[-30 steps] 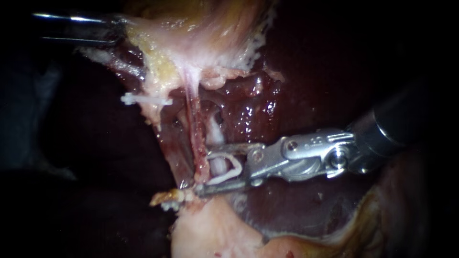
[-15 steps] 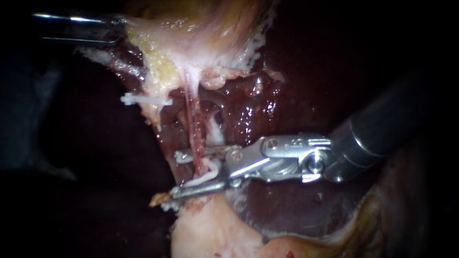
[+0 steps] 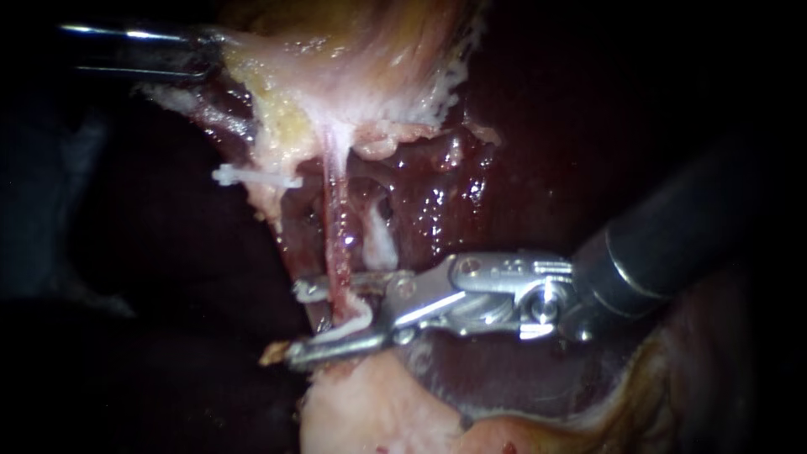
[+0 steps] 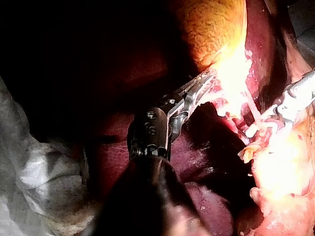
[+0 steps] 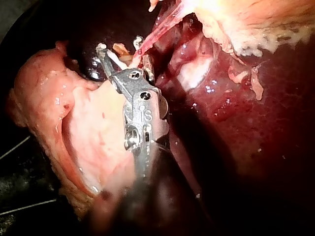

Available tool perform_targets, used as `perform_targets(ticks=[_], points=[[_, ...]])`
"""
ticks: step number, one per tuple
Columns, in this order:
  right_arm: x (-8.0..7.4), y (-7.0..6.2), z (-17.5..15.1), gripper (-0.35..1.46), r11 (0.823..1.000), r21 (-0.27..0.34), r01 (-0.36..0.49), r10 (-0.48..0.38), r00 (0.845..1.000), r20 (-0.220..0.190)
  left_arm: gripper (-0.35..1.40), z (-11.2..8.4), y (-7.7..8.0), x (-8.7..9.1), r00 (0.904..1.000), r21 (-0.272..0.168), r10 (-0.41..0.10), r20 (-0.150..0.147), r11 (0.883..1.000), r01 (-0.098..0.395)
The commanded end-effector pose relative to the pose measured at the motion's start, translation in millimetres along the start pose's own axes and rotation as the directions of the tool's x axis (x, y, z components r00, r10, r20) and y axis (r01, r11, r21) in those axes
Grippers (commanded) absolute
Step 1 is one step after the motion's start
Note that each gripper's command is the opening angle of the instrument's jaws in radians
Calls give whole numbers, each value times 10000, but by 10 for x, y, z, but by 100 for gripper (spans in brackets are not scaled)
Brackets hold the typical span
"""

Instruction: Clipping first clip right tube

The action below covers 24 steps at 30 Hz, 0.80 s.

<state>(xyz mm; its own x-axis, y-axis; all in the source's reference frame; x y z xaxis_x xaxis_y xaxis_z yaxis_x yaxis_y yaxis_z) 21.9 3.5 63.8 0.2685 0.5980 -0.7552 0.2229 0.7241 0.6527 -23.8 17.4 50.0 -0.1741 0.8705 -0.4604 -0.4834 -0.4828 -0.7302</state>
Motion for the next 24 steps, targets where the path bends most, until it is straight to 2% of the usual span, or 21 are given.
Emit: perform_targets(ticks=[1, 3, 7, 16, 20, 22, 24], points=[[2, -4, 1, 49, 9995, 297, 41, -42, 10000, 38, -35, 0, 0, 0, 10000, 1, -1, 1, 10000, 1], [5, -12, 3, 48, 9980, 634, 59, -62, 10000, 43, -35, 0, 0, 0, 10000, 0, 0, 1, 10000, 0], [10, -21, 8, 48, 9973, 721, 108, -108, 9999, -1, -35, -1, 0, 0, 10000, -1, 0, 1, 10000, 0], [11, -18, 6, 35, 9970, 770, 1, 1, 10000, -21, -35, 0, 0, 0, 10000, 1, -1, 1, 10000, 1], [10, -16, 1, 12, 9968, 781, -176, 177, 9998, -6, -35, 0, 0, 0, 10000, 2, -1, 0, 10000, 1], [8, -14, -2, -8, 9960, 790, -410, 410, 9992, 15, -35, 0, 0, 0, 10000, 1, -1, 1, 10000, 1], [7, -12, -5, -24, 9925, 783, -940, 939, 9956, 57, -35, 0, 0, 0, 10000, 2, -1, 0, 10000, 1]])
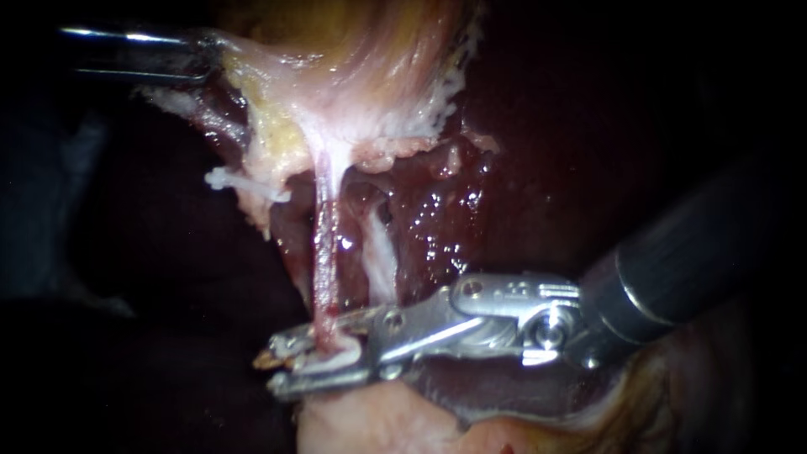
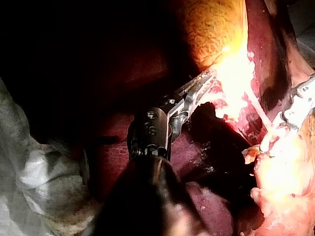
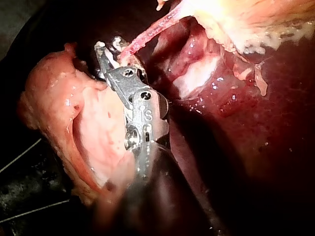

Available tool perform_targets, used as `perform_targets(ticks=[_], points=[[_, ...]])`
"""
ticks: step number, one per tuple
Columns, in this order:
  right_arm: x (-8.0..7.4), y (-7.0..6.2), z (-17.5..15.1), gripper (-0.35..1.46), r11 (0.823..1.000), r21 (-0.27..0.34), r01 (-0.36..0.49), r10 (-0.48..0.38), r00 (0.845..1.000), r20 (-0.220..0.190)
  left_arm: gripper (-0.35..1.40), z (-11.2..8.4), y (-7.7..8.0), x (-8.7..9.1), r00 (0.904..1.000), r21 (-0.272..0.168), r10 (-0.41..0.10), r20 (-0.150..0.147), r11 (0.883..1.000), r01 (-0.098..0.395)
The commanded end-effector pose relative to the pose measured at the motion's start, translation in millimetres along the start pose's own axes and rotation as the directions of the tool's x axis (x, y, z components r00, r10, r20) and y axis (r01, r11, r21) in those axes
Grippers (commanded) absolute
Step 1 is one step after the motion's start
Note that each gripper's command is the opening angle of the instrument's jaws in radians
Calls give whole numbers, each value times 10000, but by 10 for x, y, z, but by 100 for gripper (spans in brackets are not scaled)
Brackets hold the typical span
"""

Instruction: Clipping first clip right tube

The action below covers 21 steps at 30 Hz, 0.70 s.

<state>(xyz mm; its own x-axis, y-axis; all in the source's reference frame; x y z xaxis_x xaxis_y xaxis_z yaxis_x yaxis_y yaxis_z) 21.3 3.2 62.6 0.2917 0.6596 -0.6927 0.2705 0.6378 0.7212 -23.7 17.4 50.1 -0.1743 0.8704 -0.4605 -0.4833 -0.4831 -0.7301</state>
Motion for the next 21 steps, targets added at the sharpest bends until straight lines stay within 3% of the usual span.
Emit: perform_targets(ticks=[1, 4, 21], points=[[0, 1, -1, -35, 9990, -3, -446, 446, 9990, 12, -35, 0, 0, 0, 10000, 2, -4, -2, 10000, 4], [-2, 5, -5, -35, 9958, -4, -916, 916, 9958, 14, -35, 0, 0, 0, 10000, 2, -4, -2, 10000, 4], [-9, 9, -8, -35, 9955, 0, -943, 943, 9955, 35, -35, 1, 0, 1, 10000, 4, -5, -3, 10000, 5]])
